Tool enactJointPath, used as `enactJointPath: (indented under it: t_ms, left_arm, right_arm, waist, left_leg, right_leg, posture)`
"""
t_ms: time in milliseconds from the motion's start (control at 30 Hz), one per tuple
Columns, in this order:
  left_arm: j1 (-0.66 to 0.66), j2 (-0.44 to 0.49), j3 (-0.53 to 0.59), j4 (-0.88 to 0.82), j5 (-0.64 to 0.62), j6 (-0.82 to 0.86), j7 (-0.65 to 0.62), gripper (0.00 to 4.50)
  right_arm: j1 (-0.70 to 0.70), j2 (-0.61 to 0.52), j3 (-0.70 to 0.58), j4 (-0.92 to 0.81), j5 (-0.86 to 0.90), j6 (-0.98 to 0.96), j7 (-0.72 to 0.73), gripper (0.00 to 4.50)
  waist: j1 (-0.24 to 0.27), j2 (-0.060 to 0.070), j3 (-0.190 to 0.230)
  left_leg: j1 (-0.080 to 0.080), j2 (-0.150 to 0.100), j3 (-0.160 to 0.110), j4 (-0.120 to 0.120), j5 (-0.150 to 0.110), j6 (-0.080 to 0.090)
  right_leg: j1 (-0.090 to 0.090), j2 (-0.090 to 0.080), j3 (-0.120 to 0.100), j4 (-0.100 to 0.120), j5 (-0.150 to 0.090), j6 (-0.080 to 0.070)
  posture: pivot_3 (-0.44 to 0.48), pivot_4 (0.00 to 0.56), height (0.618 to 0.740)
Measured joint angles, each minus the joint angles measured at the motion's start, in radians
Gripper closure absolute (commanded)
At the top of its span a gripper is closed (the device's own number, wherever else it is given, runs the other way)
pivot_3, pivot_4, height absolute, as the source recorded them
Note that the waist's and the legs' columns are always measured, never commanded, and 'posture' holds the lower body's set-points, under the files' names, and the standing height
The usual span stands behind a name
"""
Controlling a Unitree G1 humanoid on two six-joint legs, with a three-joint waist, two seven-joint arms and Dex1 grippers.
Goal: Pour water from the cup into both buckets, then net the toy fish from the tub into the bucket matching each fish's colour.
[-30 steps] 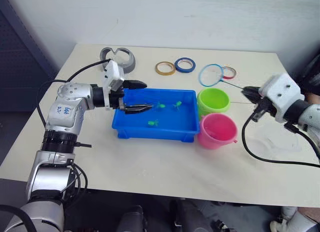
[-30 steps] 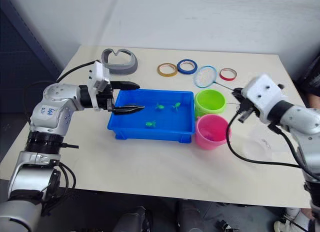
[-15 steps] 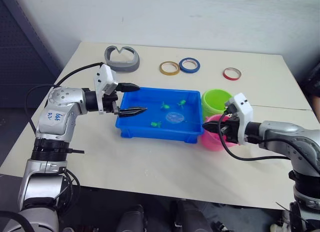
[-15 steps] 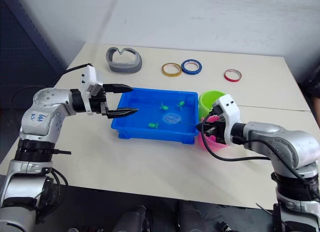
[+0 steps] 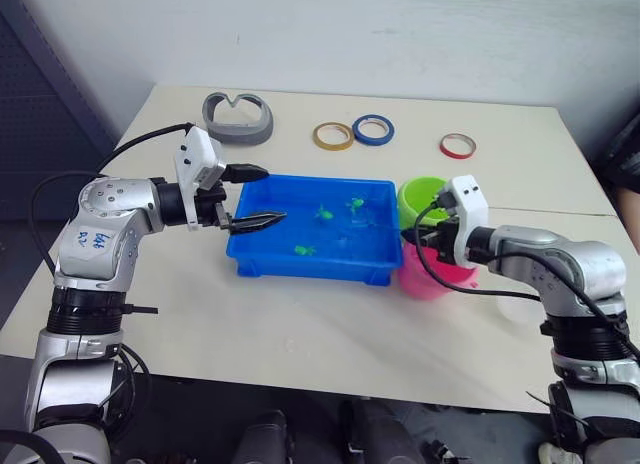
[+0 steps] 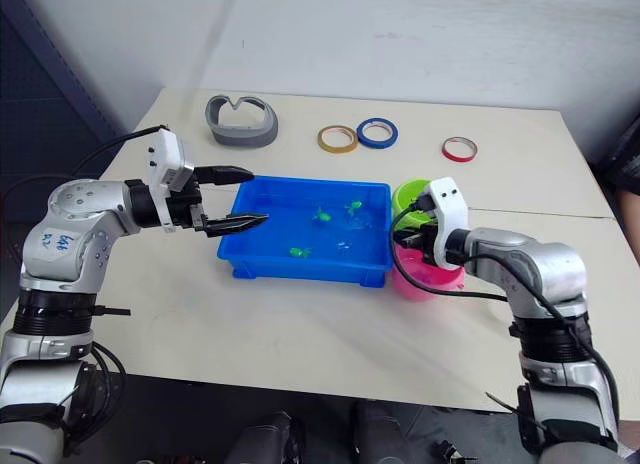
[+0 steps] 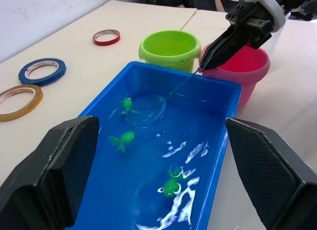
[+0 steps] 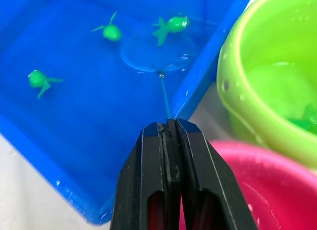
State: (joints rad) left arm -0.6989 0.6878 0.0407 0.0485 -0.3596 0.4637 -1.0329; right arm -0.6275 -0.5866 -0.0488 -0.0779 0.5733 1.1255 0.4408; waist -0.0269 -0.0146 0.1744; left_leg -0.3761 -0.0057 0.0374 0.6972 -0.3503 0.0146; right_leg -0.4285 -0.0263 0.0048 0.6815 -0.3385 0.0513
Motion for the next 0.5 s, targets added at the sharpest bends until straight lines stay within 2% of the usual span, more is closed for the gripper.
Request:
enactJointPath:
  t_ms: [233,500]
  left_arm:
    - [-0.002,-0.001,-0.001,0.000,-0.007,0.002,0.006,0.06]
    - [-0.055,-0.034,-0.021,0.054,-0.005,-0.034,-0.010,0.06]
  right_arm:
    - [0.001,-0.005,0.019,-0.006,-0.043,-0.069,0.033,4.50]
    - [0.135,-0.101,0.026,-0.224,-0.088,-0.185,0.081,4.50]
  waist:
    - [0.000,0.000,0.000]
    - [0.002,0.000,0.000]
  left_leg:
    - [0.000,0.000,0.000,0.000,0.000,0.000]
    - [0.000,0.000,0.000,-0.001,0.000,0.000]
  right_leg:
    - [0.000,0.000,0.000,0.000,0.000,0.000]
    - [0.000,0.000,0.000,-0.001,0.000,0.000]
  posture:
    - [0.000,0.150,0.740]
    - [0.000,0.150,0.740]
